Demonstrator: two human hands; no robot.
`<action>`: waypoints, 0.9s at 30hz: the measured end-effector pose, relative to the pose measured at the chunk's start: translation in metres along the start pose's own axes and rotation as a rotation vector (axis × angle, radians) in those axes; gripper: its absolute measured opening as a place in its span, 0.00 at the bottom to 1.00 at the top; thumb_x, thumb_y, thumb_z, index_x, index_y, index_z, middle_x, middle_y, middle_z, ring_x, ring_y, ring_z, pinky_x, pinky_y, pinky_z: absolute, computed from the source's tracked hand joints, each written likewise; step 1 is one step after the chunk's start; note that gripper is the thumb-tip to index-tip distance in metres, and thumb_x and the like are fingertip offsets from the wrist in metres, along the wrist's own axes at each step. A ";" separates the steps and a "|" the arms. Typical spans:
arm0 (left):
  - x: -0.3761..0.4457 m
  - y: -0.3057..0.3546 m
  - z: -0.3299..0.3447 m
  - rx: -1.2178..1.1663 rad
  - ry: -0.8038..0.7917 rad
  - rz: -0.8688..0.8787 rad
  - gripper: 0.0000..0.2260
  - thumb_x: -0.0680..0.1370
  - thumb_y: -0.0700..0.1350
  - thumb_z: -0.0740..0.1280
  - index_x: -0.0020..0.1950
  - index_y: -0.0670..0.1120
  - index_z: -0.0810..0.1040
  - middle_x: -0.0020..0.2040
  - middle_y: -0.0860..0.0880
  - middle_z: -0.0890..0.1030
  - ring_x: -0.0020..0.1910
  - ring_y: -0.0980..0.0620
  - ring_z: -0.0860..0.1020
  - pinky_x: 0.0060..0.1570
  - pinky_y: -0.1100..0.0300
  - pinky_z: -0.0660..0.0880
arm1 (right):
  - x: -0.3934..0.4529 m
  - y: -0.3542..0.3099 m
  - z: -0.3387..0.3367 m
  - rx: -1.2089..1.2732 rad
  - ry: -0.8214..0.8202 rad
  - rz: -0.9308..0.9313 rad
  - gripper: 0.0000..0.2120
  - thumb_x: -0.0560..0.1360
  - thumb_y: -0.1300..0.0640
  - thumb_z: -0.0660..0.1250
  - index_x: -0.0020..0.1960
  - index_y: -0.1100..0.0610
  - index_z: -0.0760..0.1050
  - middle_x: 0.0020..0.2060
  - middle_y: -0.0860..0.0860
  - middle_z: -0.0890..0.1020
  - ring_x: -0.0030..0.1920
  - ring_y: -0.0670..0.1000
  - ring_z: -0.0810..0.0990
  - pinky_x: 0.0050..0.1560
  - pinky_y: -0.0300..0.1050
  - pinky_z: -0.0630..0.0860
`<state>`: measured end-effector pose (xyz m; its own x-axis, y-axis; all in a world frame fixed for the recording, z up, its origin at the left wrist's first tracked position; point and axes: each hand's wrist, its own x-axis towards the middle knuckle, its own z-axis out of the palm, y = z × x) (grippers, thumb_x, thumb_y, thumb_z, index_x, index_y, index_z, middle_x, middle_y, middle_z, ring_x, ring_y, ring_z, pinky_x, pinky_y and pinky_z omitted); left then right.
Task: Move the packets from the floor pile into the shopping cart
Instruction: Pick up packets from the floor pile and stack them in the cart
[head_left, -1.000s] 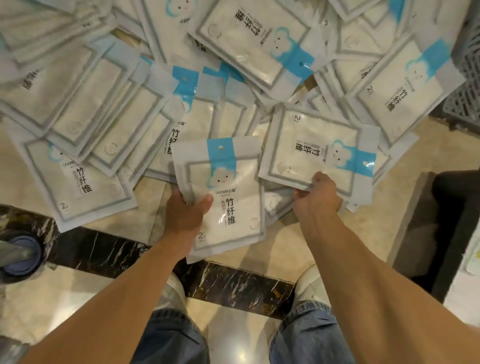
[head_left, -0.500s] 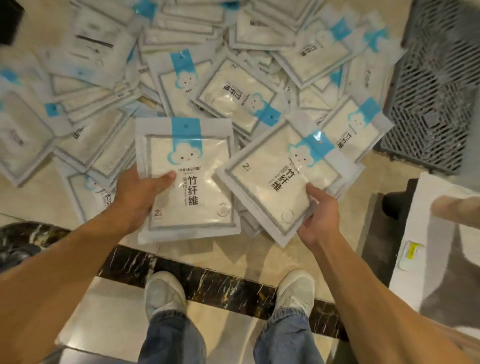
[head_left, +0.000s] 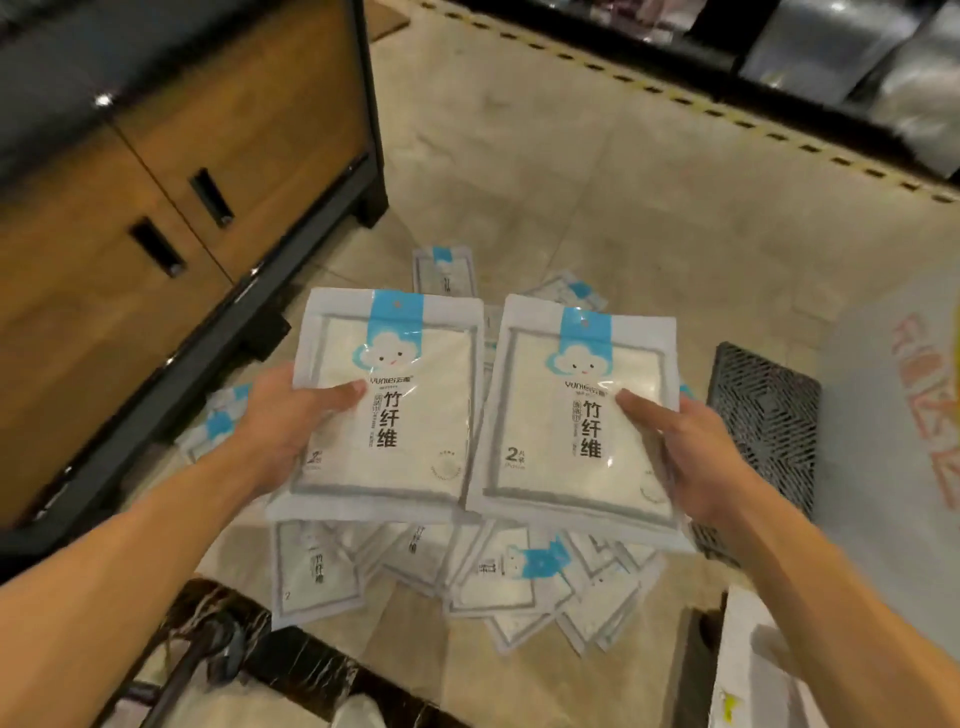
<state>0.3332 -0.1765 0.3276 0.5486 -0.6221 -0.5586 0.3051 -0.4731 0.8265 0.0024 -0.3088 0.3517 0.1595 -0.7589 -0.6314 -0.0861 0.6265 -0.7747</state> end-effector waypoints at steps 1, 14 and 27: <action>-0.012 0.031 -0.007 -0.019 0.008 0.026 0.14 0.73 0.34 0.76 0.56 0.44 0.83 0.49 0.45 0.87 0.47 0.44 0.86 0.50 0.47 0.82 | -0.016 -0.032 0.010 -0.019 -0.019 -0.017 0.11 0.79 0.63 0.70 0.61 0.62 0.79 0.50 0.60 0.88 0.47 0.59 0.88 0.39 0.51 0.85; -0.231 0.343 -0.190 -0.122 0.129 0.245 0.16 0.72 0.34 0.77 0.59 0.40 0.82 0.51 0.39 0.86 0.50 0.37 0.85 0.55 0.38 0.80 | -0.276 -0.335 0.171 -0.185 -0.216 -0.173 0.09 0.77 0.65 0.72 0.56 0.67 0.80 0.45 0.62 0.87 0.34 0.57 0.88 0.28 0.49 0.82; -0.463 0.406 -0.346 -0.199 0.539 0.376 0.12 0.71 0.34 0.76 0.53 0.38 0.82 0.41 0.42 0.87 0.39 0.43 0.86 0.43 0.47 0.83 | -0.445 -0.389 0.319 -0.362 -0.601 -0.282 0.12 0.76 0.63 0.74 0.58 0.66 0.80 0.43 0.60 0.88 0.34 0.55 0.88 0.28 0.45 0.81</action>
<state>0.4727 0.1356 0.9455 0.9402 -0.3003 -0.1608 0.1267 -0.1298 0.9834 0.2783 -0.1582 0.9451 0.7232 -0.5893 -0.3602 -0.2635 0.2467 -0.9326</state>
